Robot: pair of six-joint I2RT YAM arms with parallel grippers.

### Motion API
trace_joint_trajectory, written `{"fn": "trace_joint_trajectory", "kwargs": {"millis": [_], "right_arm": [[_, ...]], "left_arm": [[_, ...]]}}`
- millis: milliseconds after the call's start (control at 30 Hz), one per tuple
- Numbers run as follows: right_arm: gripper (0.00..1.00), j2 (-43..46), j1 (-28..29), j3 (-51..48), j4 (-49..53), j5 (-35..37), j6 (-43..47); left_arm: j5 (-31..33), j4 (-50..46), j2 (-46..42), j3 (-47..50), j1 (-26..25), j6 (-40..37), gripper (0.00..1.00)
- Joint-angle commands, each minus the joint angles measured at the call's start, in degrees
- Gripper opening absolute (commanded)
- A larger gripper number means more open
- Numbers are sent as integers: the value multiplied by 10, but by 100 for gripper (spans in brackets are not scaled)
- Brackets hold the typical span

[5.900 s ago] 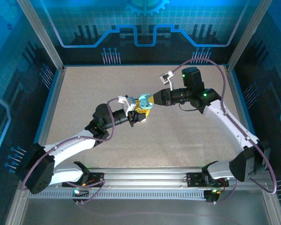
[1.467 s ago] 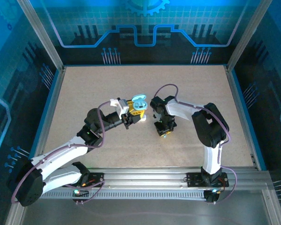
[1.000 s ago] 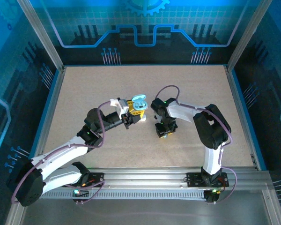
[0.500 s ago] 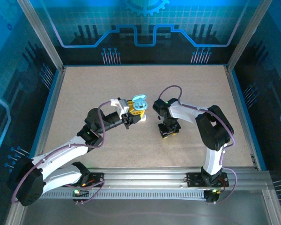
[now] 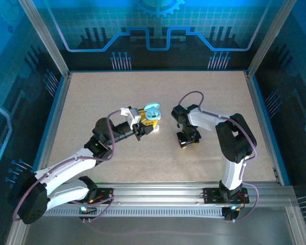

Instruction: Insert wireless bluetooth earbuds into charging case

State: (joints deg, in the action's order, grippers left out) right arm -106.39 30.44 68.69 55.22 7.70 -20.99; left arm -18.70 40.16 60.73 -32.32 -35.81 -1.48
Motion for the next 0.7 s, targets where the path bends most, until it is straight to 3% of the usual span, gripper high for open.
{"fn": "trace_joint_trajectory", "kwargs": {"millis": [0,200,367,467,667], "right_arm": [[43,16,-8,17,-2,2,-6],[43,49,-14,6,6,-8,-32],[43,78,-24,-15,-49,-83,-81],[43,70,-25,-22,-74,-118,-109],[43,39,-24,-28,-87,-118,-135]], "left_arm": [[1,14,3,-17,-4,2,36],[6,14,-3,-10,-4,1,36],[3,18,2,-12,-4,1,37],[2,20,3,-12,-4,2,36],[4,18,-1,-7,-4,1,37]]}}
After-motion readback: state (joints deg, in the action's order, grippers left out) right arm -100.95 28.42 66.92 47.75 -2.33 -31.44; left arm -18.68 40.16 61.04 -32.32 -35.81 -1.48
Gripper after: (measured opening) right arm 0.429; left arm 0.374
